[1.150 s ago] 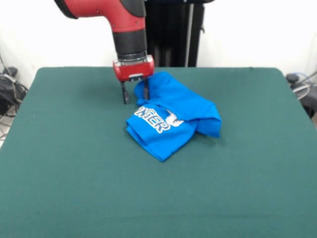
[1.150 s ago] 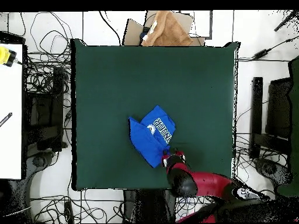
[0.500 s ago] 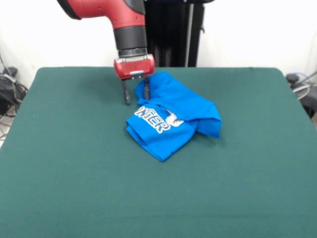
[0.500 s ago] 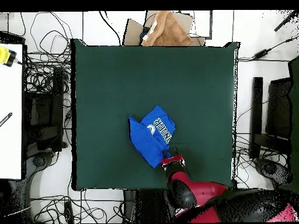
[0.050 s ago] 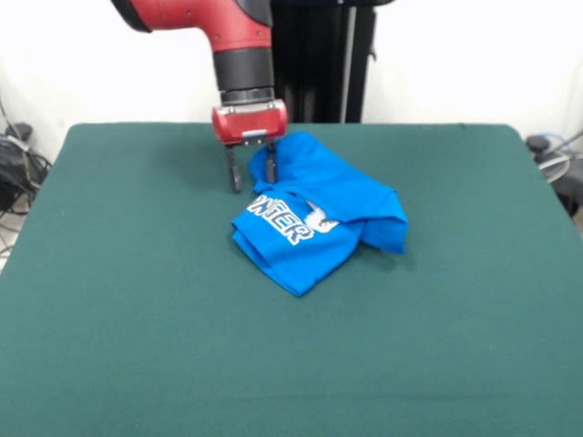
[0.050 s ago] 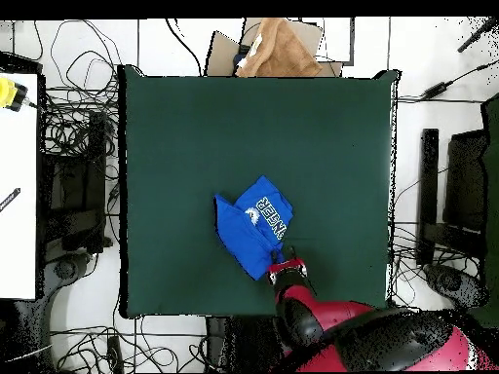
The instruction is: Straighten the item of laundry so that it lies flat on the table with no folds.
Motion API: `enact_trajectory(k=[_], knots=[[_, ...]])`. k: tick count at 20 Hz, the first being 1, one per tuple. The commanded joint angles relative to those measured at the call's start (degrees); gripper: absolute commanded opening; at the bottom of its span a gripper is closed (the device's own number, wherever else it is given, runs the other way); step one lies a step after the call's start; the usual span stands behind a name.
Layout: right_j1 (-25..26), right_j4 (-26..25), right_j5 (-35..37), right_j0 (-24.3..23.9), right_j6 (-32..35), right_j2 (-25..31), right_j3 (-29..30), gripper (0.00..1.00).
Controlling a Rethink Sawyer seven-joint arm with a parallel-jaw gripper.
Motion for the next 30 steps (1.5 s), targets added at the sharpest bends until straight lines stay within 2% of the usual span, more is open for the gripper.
enact_trajectory(k=[1,10,19,20,22,26,30], knots=[[10.8,4.6,14.9,5.2,8.9,1.9,-5.8,0.0],[9.5,11.5,15.1,10.1,10.9,0.2,-2.7,0.0],[8.5,11.4,16.4,8.8,9.5,0.7,-2.1,0.0],[6.3,11.2,16.7,8.8,9.3,0.4,-0.7,0.0],[-1.0,11.0,19.9,8.6,8.3,0.6,2.9,0.0],[-17.1,14.0,34.2,4.7,5.4,7.0,9.1,0.0],[-25.0,19.7,44.0,5.9,4.6,10.5,9.6,0.0]])
